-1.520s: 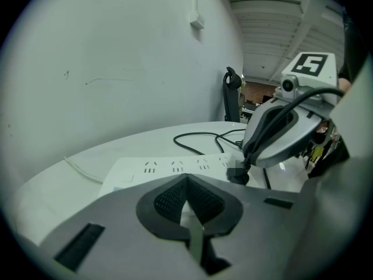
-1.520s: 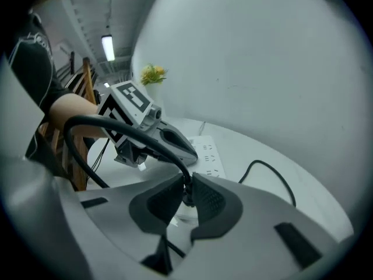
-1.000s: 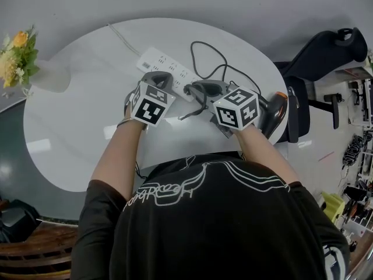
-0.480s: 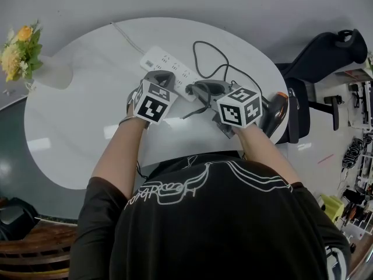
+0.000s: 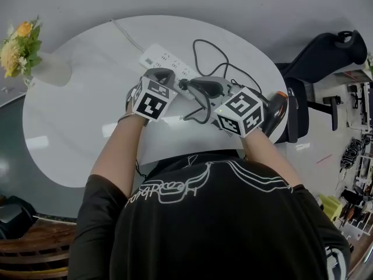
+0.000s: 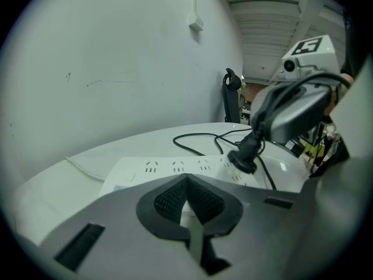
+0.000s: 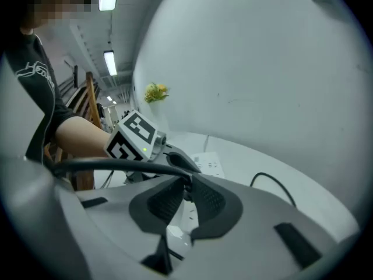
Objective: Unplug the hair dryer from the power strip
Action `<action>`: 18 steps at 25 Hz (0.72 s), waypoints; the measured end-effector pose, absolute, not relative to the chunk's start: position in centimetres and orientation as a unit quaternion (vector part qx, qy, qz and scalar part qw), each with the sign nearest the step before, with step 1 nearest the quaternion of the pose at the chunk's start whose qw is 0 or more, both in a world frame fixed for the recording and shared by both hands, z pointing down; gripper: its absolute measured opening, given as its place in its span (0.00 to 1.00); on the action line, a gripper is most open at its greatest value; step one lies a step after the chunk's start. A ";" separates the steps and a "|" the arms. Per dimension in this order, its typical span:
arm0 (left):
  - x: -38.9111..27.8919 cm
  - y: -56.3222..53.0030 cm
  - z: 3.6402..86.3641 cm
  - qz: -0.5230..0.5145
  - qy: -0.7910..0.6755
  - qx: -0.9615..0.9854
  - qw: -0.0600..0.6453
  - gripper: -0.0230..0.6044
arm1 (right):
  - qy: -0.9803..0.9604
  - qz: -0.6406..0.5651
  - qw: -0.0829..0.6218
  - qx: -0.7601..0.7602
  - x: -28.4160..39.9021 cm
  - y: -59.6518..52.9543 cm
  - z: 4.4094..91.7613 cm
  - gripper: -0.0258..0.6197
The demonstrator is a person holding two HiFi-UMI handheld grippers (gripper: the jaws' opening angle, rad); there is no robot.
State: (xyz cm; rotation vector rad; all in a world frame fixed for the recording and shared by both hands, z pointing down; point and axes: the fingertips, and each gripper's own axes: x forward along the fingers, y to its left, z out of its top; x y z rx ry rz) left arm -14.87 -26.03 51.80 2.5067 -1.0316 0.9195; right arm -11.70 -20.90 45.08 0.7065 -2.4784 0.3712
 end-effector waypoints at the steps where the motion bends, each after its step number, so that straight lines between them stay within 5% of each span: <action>1: -14.9 -26.1 51.8 0.317 -0.357 0.868 0.140 0.04 | -0.915 0.135 0.273 0.265 -11.4 -21.4 44.7 0.08; 18: -15.2 -25.4 51.6 0.332 -0.367 0.854 0.159 0.04 | -0.901 0.191 0.229 0.314 -6.8 -21.9 42.9 0.08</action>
